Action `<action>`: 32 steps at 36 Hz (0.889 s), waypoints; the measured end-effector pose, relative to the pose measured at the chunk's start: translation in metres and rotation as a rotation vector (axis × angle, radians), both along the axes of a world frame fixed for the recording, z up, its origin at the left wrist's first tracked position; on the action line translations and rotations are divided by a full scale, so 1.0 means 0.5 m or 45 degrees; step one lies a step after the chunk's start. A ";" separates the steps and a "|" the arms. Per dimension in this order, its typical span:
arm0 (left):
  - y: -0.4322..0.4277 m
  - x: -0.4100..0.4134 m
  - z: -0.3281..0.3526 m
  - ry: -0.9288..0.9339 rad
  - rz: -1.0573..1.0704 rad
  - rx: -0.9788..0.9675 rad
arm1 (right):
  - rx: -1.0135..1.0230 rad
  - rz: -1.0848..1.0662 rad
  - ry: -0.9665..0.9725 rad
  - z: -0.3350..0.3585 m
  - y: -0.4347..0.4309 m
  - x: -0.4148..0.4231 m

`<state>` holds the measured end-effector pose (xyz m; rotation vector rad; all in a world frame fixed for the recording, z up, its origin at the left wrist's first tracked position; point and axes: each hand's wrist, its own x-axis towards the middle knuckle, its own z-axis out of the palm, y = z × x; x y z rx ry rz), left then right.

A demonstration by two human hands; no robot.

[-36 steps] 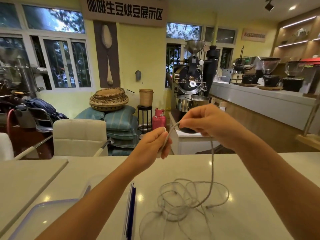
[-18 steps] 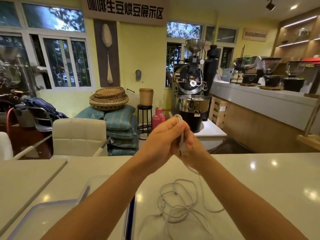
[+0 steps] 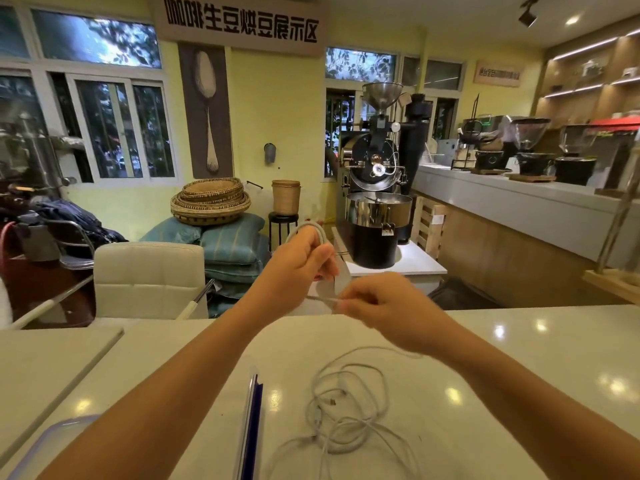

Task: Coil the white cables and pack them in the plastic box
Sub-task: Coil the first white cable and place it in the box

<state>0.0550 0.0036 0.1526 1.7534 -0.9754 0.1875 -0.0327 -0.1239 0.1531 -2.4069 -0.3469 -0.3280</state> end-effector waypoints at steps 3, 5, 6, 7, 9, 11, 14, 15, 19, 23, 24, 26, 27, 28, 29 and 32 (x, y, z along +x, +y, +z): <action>0.007 -0.007 -0.014 0.016 0.003 0.104 | -0.061 0.012 -0.086 0.040 -0.018 -0.005; 0.010 -0.015 -0.024 0.076 -0.059 0.129 | -0.120 0.031 -0.151 0.067 -0.032 -0.001; 0.010 -0.020 -0.026 0.103 -0.106 0.141 | -0.139 0.040 -0.184 0.080 -0.038 0.003; 0.011 -0.027 -0.028 0.130 -0.159 0.151 | -0.152 0.053 -0.213 0.093 -0.043 0.007; 0.011 -0.041 -0.029 0.198 -0.281 0.131 | -0.147 0.083 -0.255 0.114 -0.051 0.018; 0.013 -0.054 -0.027 0.274 -0.387 0.064 | -0.123 0.110 -0.265 0.130 -0.056 0.030; 0.020 -0.069 -0.023 0.352 -0.528 -0.008 | 0.007 0.178 -0.258 0.142 -0.065 0.048; 0.022 -0.075 -0.021 0.376 -0.572 -0.023 | 0.083 0.207 -0.251 0.142 -0.069 0.054; 0.021 -0.101 -0.002 0.420 -0.738 -0.092 | 0.535 0.345 -0.184 0.122 -0.078 0.075; 0.007 -0.107 0.021 0.373 -0.734 -0.132 | 1.037 0.397 0.010 0.048 -0.055 0.109; 0.002 -0.104 0.026 0.369 -0.695 -0.150 | 1.082 0.365 0.047 0.025 -0.041 0.118; -0.007 -0.093 0.031 0.349 -0.593 -0.185 | 1.107 0.272 0.142 -0.018 -0.009 0.127; -0.012 -0.086 0.032 0.341 -0.539 -0.197 | 1.134 0.216 0.213 -0.032 0.008 0.123; -0.015 -0.078 0.033 0.333 -0.489 -0.204 | 1.146 0.168 0.277 -0.044 0.023 0.115; -0.018 -0.068 0.033 0.329 -0.446 -0.208 | 1.136 0.140 0.323 -0.054 0.036 0.106; -0.022 -0.042 0.033 0.308 -0.344 -0.204 | 0.965 0.162 0.407 -0.079 0.060 0.081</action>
